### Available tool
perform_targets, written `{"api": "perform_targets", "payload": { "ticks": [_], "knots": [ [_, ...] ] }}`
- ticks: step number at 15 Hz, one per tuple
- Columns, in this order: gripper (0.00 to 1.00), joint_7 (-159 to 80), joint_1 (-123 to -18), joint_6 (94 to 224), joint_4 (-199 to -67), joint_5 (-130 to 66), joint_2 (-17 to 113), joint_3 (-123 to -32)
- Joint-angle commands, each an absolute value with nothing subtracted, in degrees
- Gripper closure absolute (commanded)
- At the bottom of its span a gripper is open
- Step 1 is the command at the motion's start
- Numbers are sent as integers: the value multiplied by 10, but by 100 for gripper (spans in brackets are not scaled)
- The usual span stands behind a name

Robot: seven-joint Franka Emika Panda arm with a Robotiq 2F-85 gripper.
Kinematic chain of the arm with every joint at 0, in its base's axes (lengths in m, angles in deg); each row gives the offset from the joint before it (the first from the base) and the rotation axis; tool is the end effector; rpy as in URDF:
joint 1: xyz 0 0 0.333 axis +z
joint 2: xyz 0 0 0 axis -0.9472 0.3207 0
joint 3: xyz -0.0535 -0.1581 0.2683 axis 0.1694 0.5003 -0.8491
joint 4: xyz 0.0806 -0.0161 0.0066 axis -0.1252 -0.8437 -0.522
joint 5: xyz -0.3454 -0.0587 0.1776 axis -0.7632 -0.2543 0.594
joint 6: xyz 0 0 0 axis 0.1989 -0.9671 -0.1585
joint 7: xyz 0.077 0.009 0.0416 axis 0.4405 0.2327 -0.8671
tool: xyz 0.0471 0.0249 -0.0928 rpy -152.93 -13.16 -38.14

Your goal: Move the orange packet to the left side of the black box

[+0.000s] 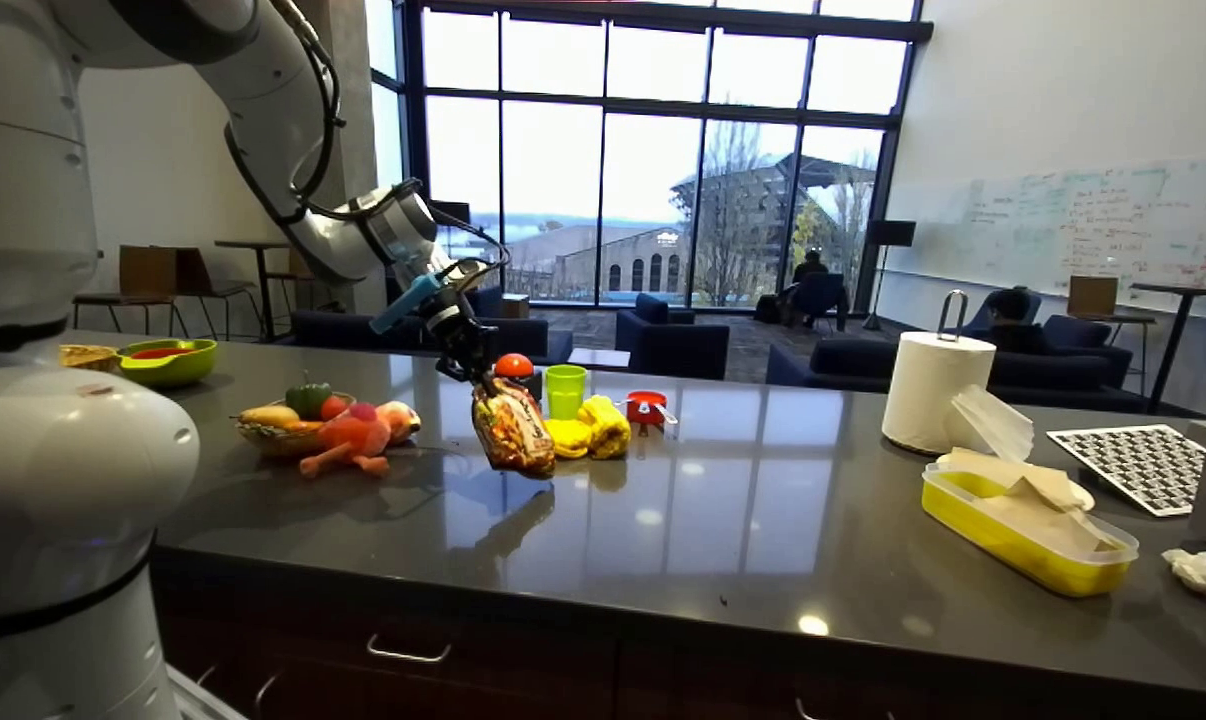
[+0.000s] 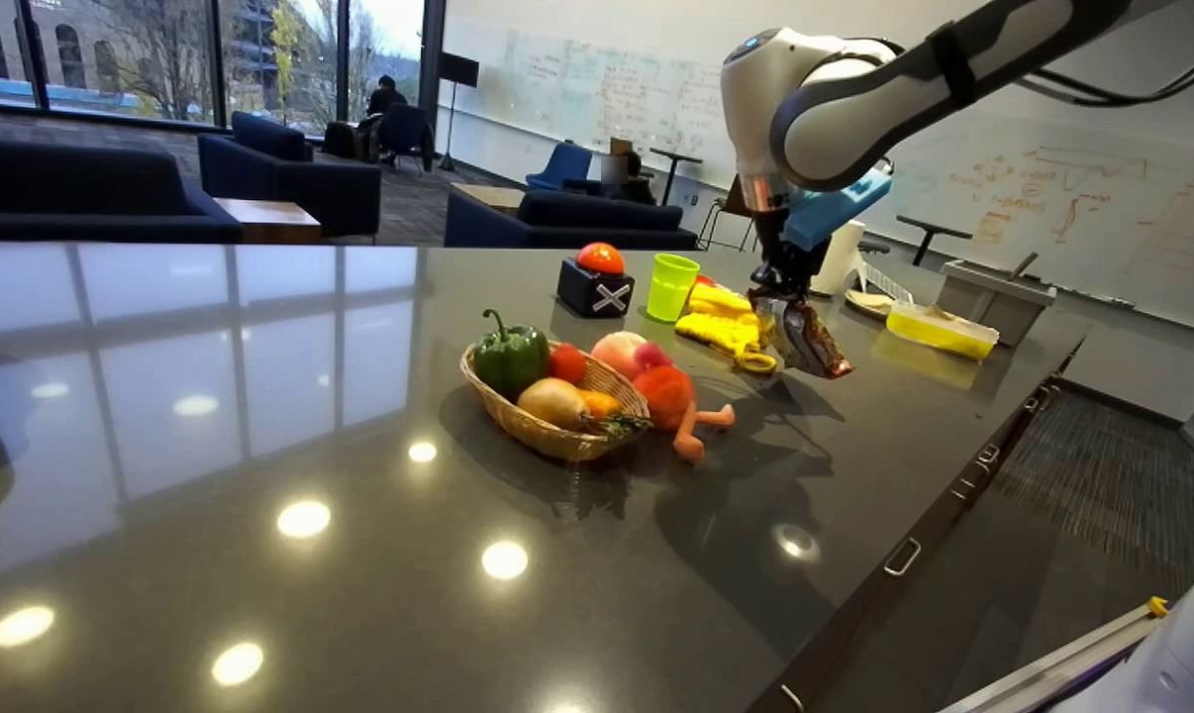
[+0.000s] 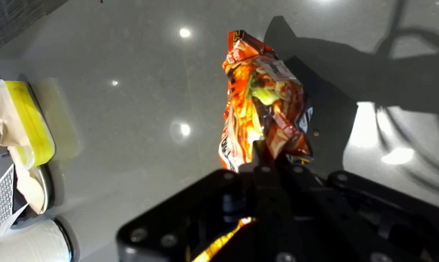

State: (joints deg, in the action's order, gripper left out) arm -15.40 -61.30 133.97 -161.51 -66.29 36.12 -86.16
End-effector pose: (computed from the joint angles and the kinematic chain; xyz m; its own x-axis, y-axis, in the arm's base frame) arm 0.5241 0.0942 0.3724 0.9975 0.0508 -0.0494 0.0701 -0.8080 0.5850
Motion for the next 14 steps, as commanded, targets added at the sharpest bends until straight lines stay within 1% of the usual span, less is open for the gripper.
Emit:
{"api": "perform_targets", "payload": {
  "ticks": [1, 6, 14],
  "knots": [
    [99, -136, -603, 1329, -1613, -670, 337, -885],
    [99, -139, -590, 1341, -1586, -675, 339, -911],
    [99, -150, -565, 1360, -1503, -711, 391, -937]
  ]
}}
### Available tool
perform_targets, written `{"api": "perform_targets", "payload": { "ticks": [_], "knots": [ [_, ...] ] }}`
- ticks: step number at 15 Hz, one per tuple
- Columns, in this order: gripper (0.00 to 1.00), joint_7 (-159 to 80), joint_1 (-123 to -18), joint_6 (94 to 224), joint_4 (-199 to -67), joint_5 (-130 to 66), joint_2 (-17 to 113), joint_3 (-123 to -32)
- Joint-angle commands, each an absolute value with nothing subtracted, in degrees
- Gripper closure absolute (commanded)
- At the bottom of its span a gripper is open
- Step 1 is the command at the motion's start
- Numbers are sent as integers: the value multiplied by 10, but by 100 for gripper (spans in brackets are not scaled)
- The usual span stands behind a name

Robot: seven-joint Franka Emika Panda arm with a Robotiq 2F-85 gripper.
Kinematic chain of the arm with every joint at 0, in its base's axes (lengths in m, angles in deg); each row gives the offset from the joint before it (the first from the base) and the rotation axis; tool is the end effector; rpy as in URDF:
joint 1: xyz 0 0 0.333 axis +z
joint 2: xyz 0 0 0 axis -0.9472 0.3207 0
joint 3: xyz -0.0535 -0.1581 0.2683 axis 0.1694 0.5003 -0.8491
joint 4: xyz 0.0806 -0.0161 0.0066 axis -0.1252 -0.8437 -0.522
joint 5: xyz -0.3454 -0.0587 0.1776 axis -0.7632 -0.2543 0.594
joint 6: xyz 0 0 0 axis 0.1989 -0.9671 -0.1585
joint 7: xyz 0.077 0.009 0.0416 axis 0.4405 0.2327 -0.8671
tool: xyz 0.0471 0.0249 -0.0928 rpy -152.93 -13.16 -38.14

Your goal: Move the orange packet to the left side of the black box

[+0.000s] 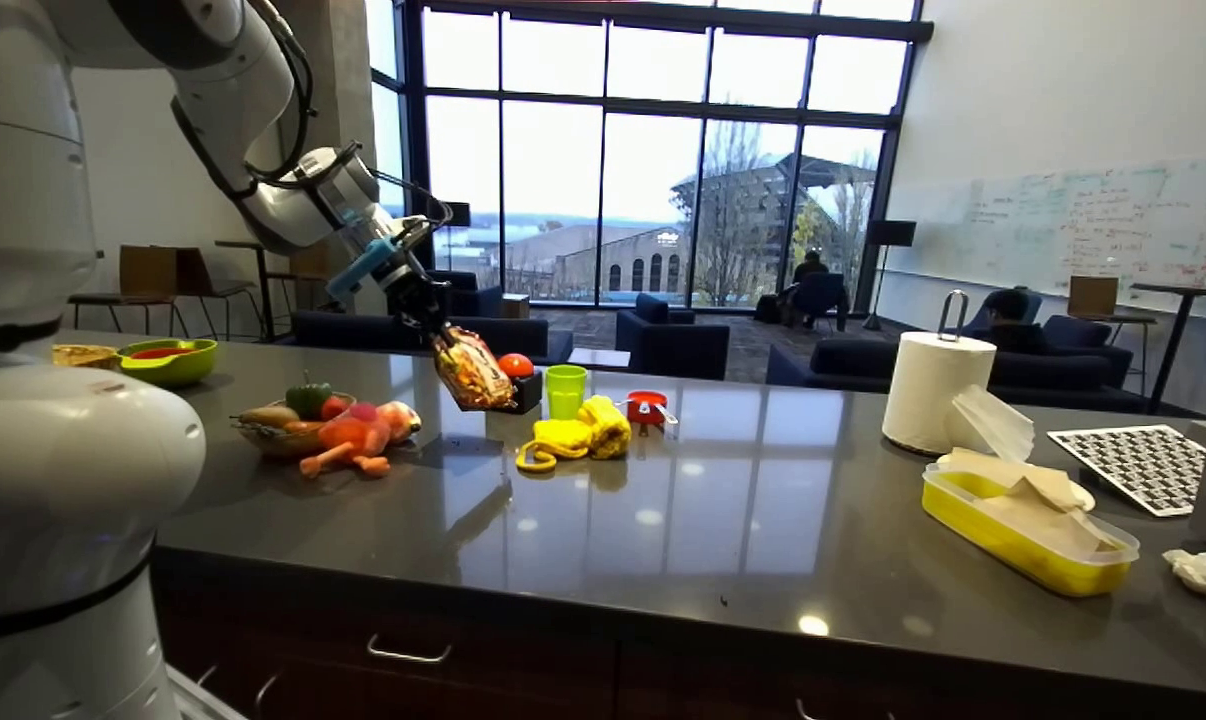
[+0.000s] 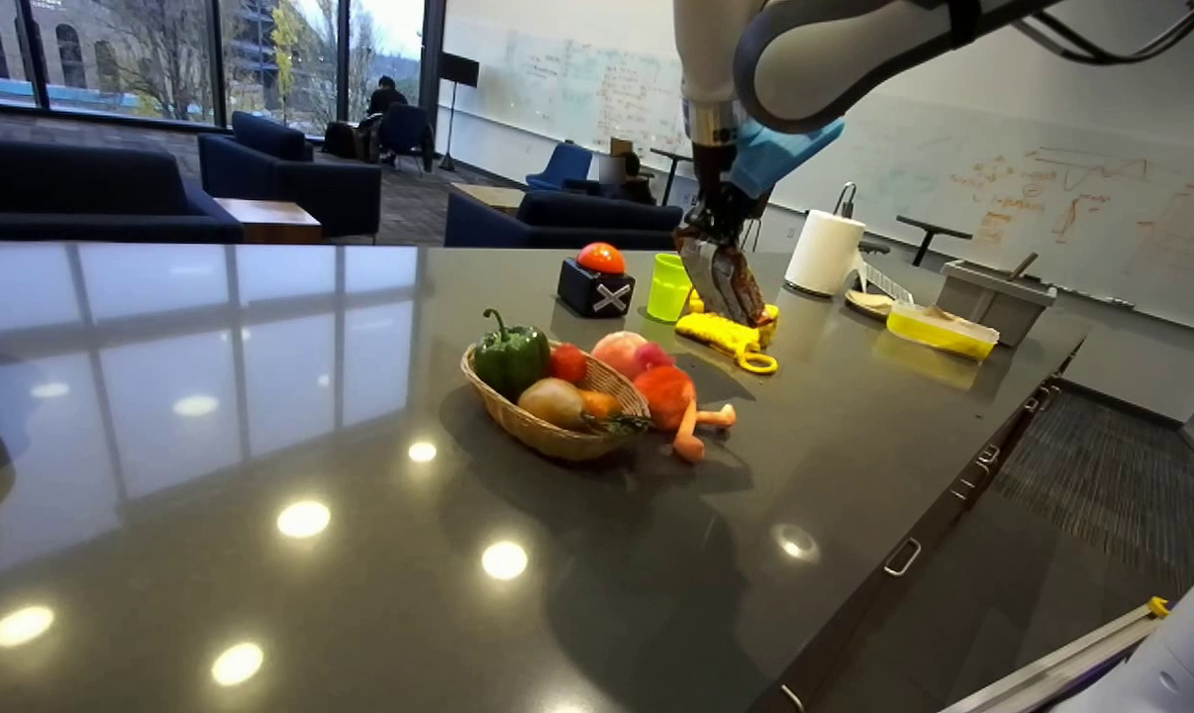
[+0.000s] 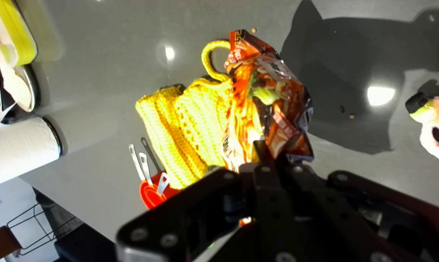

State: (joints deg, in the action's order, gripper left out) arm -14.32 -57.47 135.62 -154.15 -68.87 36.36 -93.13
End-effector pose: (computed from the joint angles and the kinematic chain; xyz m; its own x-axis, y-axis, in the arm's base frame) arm 0.5297 0.2043 0.4303 0.9603 0.2561 0.1108 0.1487 -0.8057 0.5733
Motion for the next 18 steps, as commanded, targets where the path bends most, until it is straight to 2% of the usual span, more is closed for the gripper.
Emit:
{"api": "perform_targets", "payload": {
  "ticks": [1, 18],
  "knots": [
    [99, -152, -560, 1364, -1493, -714, 400, -939],
    [99, -295, -504, 1425, -1326, -721, 541, -937]
  ]
}}
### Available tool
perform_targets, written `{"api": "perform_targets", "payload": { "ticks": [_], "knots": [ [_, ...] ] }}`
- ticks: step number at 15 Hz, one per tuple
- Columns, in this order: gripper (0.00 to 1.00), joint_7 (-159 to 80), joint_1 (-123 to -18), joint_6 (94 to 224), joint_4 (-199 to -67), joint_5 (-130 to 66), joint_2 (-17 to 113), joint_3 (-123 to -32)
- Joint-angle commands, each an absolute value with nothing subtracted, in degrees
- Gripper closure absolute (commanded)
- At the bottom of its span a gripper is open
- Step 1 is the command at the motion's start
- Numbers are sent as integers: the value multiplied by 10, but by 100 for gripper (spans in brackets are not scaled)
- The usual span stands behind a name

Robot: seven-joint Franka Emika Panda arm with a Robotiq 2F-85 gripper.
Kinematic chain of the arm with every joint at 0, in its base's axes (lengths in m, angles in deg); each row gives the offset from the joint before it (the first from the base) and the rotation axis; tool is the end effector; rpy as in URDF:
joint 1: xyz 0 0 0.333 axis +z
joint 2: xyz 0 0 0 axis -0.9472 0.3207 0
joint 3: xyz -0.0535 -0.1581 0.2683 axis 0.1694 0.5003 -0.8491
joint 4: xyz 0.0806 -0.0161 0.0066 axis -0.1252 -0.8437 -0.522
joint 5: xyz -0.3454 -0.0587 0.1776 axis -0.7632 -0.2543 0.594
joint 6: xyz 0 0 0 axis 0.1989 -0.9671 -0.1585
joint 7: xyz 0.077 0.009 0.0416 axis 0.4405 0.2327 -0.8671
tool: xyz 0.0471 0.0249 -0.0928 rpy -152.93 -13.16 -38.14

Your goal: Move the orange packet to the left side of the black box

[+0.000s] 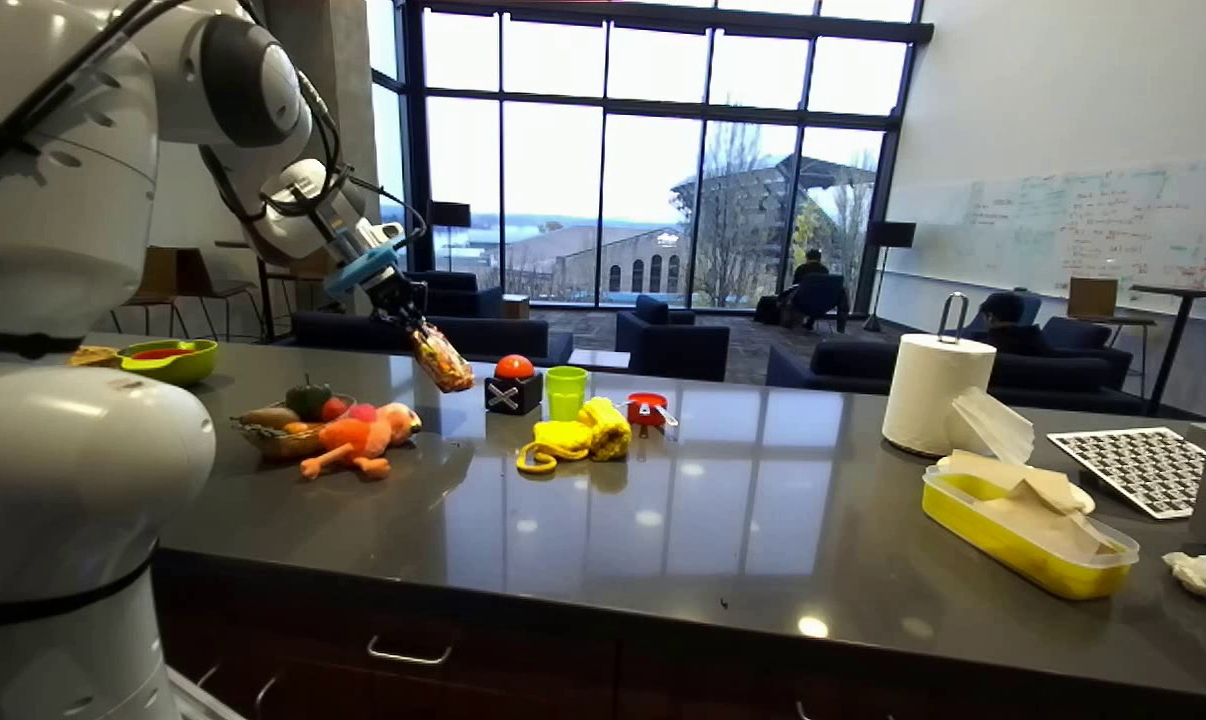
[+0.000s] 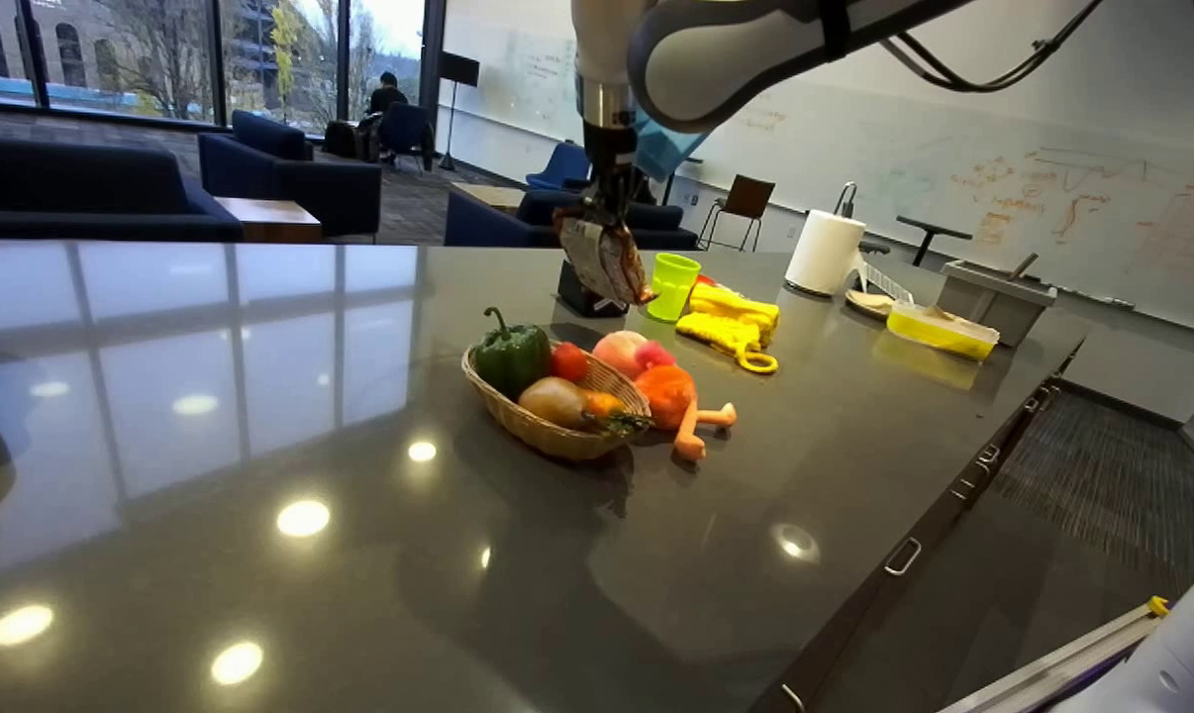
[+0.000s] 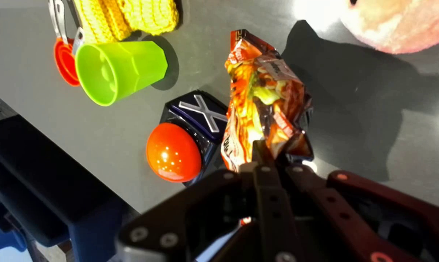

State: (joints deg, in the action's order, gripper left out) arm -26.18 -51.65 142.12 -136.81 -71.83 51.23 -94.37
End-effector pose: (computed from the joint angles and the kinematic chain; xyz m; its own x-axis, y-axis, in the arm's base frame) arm 0.5837 0.3139 0.4231 0.8058 0.5777 0.1301 0.4294 -0.7213 0.5434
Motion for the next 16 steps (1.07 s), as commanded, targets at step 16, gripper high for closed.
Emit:
{"api": "perform_targets", "payload": {
  "ticks": [16],
  "knots": [
    [99, -357, -458, 1514, -1305, -812, 630, -902]
  ]
}}
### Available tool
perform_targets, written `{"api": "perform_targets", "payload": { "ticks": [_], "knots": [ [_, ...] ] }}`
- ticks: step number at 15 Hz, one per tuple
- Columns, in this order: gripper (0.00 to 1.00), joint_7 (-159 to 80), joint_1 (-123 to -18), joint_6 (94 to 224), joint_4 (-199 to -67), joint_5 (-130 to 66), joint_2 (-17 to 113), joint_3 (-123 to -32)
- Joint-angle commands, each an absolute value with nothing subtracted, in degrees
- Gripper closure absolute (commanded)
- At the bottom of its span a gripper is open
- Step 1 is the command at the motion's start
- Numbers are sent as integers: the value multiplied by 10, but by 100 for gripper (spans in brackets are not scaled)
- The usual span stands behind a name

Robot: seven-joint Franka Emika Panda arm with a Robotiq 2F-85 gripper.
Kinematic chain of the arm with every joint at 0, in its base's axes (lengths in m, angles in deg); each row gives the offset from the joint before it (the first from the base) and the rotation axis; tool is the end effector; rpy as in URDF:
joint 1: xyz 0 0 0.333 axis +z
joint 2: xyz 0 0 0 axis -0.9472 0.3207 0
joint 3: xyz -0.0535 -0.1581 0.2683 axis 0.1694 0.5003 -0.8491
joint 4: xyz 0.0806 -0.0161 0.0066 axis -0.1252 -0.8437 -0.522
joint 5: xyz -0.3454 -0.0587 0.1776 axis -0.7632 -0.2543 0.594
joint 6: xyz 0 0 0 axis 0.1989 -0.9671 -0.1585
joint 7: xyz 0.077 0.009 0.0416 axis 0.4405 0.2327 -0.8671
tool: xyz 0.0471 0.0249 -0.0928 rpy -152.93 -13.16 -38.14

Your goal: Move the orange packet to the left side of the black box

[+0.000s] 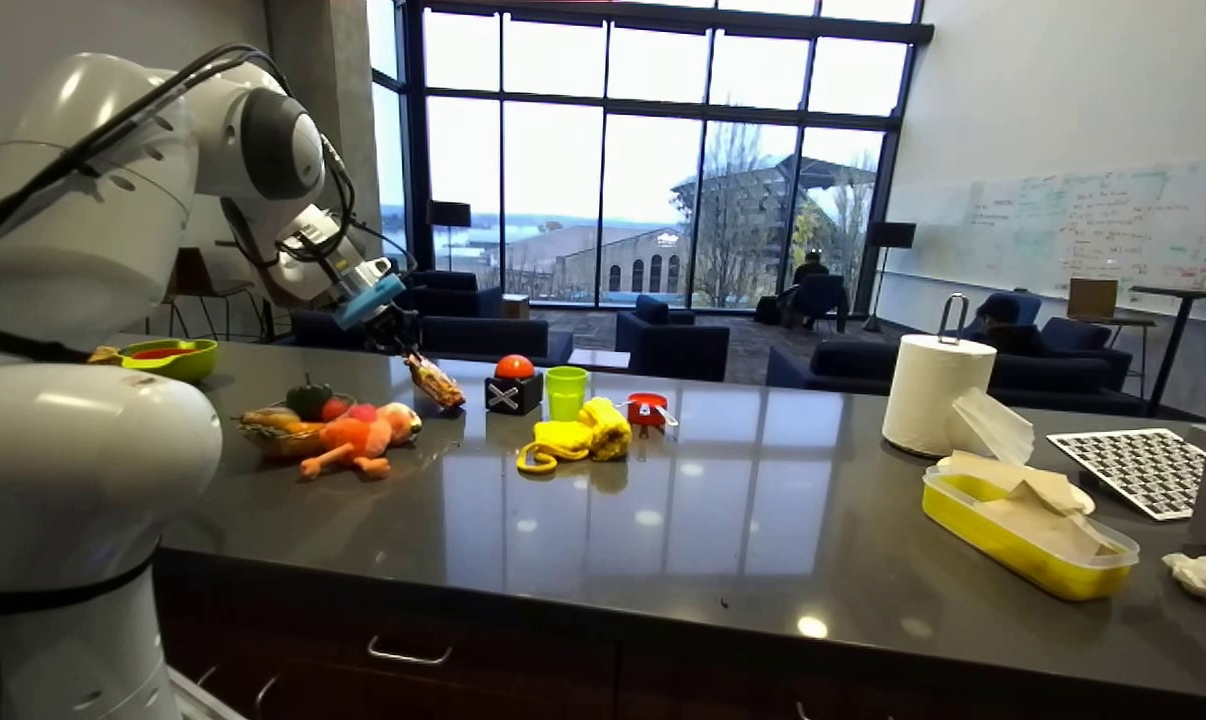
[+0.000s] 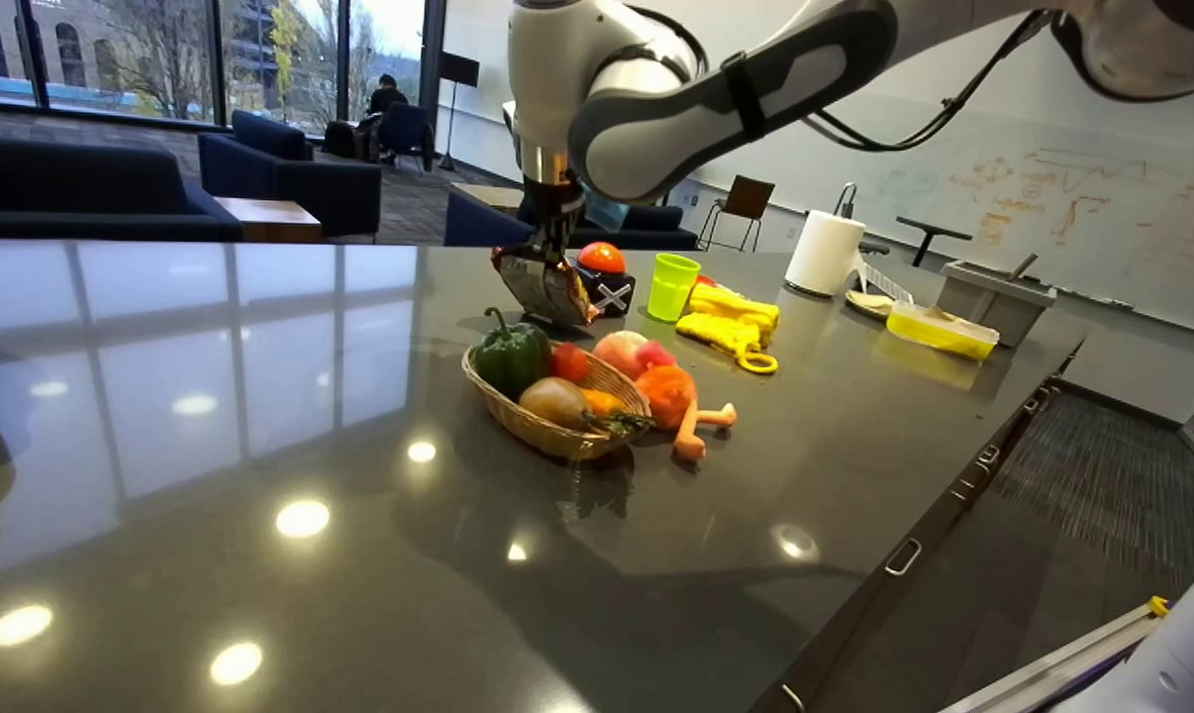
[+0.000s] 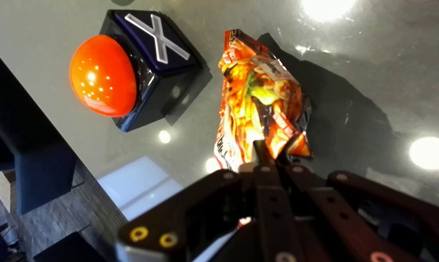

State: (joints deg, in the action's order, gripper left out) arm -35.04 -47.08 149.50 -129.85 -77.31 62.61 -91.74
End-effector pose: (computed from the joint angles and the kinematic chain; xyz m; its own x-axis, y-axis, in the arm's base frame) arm 0.6092 0.3636 0.3554 0.6220 0.7807 0.0609 0.6140 -0.5345 0.5808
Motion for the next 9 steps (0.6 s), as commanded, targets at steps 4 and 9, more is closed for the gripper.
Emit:
{"api": "perform_targets", "payload": {
  "ticks": [4, 9],
  "knots": [
    [99, -346, -455, 1521, -1312, -855, 644, -899],
    [71, -341, -455, 1512, -1314, -854, 657, -904]
  ]
}}
